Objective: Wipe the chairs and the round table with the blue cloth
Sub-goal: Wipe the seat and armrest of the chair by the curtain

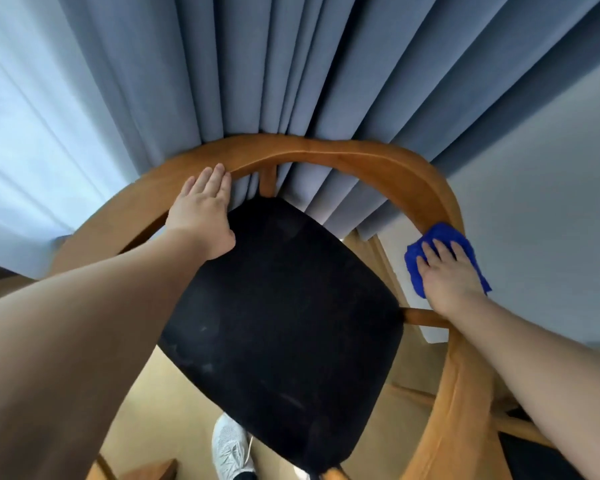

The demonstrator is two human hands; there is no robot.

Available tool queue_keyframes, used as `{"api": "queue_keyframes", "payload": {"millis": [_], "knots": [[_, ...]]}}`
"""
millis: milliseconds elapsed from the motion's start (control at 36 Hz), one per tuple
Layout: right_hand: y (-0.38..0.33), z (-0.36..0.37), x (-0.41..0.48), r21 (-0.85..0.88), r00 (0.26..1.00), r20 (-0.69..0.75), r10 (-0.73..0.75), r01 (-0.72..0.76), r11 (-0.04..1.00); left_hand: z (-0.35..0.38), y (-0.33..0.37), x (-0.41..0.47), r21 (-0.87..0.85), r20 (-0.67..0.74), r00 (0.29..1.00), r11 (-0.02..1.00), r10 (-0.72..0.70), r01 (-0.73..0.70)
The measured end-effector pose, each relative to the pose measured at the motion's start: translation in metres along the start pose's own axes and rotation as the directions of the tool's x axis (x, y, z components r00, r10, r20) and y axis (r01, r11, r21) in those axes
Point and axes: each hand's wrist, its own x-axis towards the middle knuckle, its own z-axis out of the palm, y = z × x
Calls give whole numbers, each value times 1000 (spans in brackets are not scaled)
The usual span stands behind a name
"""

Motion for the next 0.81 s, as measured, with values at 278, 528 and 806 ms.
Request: {"api": "queue_keyframes", "payload": {"millis": [278,528,806], "knots": [[11,9,-101,507,991,120,-50,-18,862,-55,39,-40,19,67,991,993,114,-115],[66,32,-247,942,994,22,108,-57,330,-137,157,-119,-248,29,953,926,302,-286],[127,59,-371,978,855,-198,479,203,42,-234,307,-208,-440,-135,755,644,642,-626]]}}
